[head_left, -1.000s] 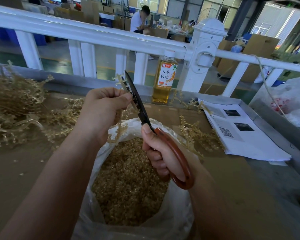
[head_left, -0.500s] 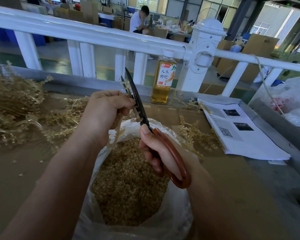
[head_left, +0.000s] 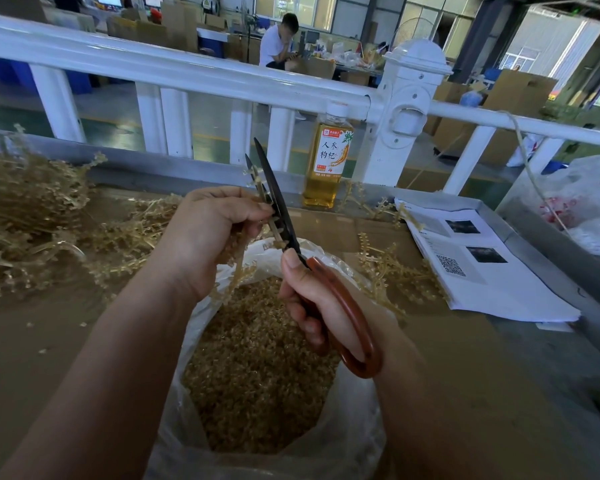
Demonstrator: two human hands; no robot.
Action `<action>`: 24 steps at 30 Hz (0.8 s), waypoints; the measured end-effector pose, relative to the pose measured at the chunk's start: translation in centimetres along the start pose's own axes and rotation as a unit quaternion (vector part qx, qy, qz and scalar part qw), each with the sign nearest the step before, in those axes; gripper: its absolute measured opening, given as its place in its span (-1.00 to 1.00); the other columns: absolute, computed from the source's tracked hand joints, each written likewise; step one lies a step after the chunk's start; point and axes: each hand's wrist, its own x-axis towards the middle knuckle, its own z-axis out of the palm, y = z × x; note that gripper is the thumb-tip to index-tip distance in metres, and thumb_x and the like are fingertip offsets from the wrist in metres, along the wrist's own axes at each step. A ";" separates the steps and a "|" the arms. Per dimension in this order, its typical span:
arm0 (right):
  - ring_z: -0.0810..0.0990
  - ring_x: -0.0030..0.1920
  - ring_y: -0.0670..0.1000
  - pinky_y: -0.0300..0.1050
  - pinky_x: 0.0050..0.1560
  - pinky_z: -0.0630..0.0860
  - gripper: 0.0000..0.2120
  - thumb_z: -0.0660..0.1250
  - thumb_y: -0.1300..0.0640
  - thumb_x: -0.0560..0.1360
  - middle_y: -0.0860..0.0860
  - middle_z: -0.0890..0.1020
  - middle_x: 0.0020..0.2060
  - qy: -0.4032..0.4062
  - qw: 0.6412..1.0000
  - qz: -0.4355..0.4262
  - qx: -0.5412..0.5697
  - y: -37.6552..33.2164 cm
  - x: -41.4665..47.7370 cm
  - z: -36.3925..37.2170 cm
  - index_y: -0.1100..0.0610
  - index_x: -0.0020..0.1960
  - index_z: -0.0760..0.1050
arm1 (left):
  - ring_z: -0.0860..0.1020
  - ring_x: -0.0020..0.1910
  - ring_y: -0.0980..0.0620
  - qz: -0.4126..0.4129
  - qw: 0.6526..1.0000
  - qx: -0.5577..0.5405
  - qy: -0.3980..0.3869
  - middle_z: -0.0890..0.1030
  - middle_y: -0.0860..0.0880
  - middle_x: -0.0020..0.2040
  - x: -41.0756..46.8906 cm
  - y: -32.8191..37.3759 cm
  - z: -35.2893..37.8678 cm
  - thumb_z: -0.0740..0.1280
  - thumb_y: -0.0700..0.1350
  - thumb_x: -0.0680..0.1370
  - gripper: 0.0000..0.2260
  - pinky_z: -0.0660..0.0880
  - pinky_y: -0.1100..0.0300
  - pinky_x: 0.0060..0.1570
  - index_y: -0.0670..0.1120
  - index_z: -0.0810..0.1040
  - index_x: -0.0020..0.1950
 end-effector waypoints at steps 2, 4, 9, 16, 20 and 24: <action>0.28 -0.52 -0.11 -0.23 -0.47 0.27 -0.52 0.11 -0.39 0.27 -0.12 0.38 -0.51 0.000 1.000 0.007 0.008 0.0 0.0 0.0 0.03 -0.22 0.38 | 0.33 -0.56 0.10 -0.003 1.000 -0.006 0.001 0.44 -0.02 -0.54 0.0 0.0 0.1 0.33 -0.31 0.42 -0.71 0.22 0.39 -0.56 -0.07 0.60 -0.49; 0.26 -0.51 -0.09 -0.21 -0.48 0.26 -0.48 0.13 -0.39 0.26 -0.10 0.36 -0.51 -0.005 1.000 0.010 0.026 0.0 0.1 0.0 0.08 -0.21 0.37 | 0.33 -0.54 0.09 -0.007 1.000 -0.012 0.010 0.46 0.01 -0.54 0.0 0.1 0.2 0.34 -0.30 0.41 -0.72 0.21 0.34 -0.54 -0.07 0.60 -0.48; 0.26 -0.52 -0.10 -0.21 -0.48 0.25 -0.51 0.12 -0.41 0.18 -0.07 0.33 -0.49 0.002 0.999 0.028 0.023 -0.4 0.2 0.1 0.01 -0.26 0.37 | 0.27 -0.68 0.19 -0.007 0.999 -0.033 0.016 0.47 0.04 -0.58 -0.1 0.2 0.5 0.32 -0.32 0.44 -0.81 0.15 0.46 -0.65 -0.12 0.53 -0.35; 0.21 -0.67 -0.21 -0.43 -0.63 0.16 -0.59 0.05 -0.32 0.24 -0.15 0.30 -0.67 -0.014 1.000 0.015 0.021 -1.0 -0.2 0.4 0.04 -0.32 0.29 | 0.26 -0.67 0.17 -0.011 0.999 -0.019 0.031 0.44 0.05 -0.59 0.1 0.1 0.1 0.32 -0.31 0.44 -0.85 0.10 0.46 -0.67 -0.13 0.54 -0.30; 0.19 -0.69 -0.21 -0.43 -0.66 0.13 -0.59 0.03 -0.31 0.24 -0.14 0.29 -0.69 -0.016 0.999 0.018 0.031 -1.3 -0.4 0.6 0.05 -0.32 0.27 | 0.24 -0.67 0.17 -0.004 1.000 -0.019 0.022 0.43 0.04 -0.59 0.0 0.0 0.1 0.30 -0.30 0.45 -0.84 0.11 0.45 -0.67 -0.14 0.53 -0.32; 0.19 -0.70 -0.20 -0.43 -0.66 0.13 -0.58 0.02 -0.32 0.27 -0.14 0.28 -0.70 -0.010 0.999 0.025 0.029 -1.5 -0.4 0.7 0.04 -0.33 0.27 | 0.24 -0.66 0.16 0.014 1.000 -0.007 0.027 0.43 0.05 -0.58 0.0 -0.1 0.2 0.29 -0.27 0.48 -0.81 0.13 0.42 -0.65 -0.14 0.48 -0.35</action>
